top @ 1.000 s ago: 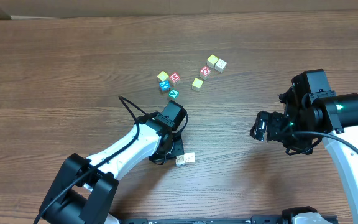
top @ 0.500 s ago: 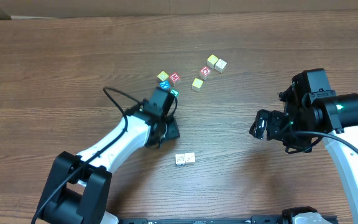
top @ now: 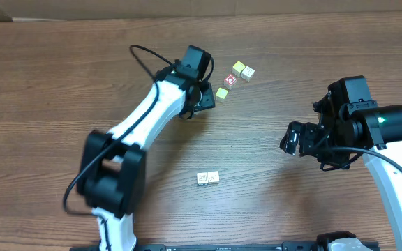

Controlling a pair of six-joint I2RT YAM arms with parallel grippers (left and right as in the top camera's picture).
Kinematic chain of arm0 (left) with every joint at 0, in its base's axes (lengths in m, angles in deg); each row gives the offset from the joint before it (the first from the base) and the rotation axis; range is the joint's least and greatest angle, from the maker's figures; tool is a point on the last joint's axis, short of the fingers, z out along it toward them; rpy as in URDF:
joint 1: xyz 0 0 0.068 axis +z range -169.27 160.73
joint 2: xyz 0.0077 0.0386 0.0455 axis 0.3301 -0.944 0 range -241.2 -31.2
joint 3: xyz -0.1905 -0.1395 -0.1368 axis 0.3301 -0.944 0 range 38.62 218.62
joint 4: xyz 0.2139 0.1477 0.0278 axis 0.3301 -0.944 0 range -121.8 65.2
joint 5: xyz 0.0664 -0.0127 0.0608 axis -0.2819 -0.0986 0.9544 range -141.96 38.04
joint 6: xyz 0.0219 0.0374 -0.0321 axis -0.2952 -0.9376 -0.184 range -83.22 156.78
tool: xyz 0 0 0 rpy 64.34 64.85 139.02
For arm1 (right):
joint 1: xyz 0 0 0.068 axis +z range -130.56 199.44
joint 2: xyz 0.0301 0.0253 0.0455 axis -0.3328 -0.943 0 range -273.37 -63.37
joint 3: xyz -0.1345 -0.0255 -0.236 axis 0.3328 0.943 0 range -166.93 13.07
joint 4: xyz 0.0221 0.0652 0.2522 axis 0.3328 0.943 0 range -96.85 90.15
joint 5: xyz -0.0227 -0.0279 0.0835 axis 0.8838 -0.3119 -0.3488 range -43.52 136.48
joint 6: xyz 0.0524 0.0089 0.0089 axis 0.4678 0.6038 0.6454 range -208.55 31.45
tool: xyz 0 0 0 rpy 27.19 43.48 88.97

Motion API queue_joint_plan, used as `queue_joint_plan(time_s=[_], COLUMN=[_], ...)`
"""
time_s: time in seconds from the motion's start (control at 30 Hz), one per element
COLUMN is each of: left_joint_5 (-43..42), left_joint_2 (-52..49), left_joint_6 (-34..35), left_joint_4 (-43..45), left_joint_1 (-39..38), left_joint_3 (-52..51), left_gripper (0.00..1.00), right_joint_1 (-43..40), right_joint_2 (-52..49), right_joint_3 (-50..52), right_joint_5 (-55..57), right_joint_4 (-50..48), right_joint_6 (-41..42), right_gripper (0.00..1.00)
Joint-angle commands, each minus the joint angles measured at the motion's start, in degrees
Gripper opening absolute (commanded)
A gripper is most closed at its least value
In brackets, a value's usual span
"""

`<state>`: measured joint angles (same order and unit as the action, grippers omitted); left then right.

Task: Flip 5 blocks
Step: 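Lift the left gripper and move it back to the block cluster, then grasp the green-edged block with the fish picture using the left gripper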

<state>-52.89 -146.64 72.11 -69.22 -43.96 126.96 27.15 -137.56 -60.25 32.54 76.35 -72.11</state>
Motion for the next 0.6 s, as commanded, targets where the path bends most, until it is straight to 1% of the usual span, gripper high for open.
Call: queue_joint_plan(time_s=[0.0,0.2,0.3,0.57], left_joint_5=[0.9,2.5,4.2,4.1], left_joint_2=[-4.7,-5.9,-6.1,-6.4], left_joint_6=[-1.5,-1.5,-1.6,-5.9], left_joint_4=[-2.1,-3.3,-3.3,-2.1], left_joint_1=[0.3,0.5,0.9,1.9], left_joint_3=[4.3,4.6,4.6,4.6], left_gripper=[0.62,0.65,0.69,0.70], right_joint_1=[0.3,0.3,0.3,0.3], right_joint_2=[0.6,0.6,0.6,0.6], right_joint_3=[-0.9,-0.9,-0.9,-0.9], right_joint_5=[0.4,0.4,0.4,0.4], right_joint_4=[-0.1,-0.1,0.2,1.1], right_joint_6=[-0.4,-0.4,-0.3,-0.3], right_gripper=[1.00,1.00,1.00,1.00])
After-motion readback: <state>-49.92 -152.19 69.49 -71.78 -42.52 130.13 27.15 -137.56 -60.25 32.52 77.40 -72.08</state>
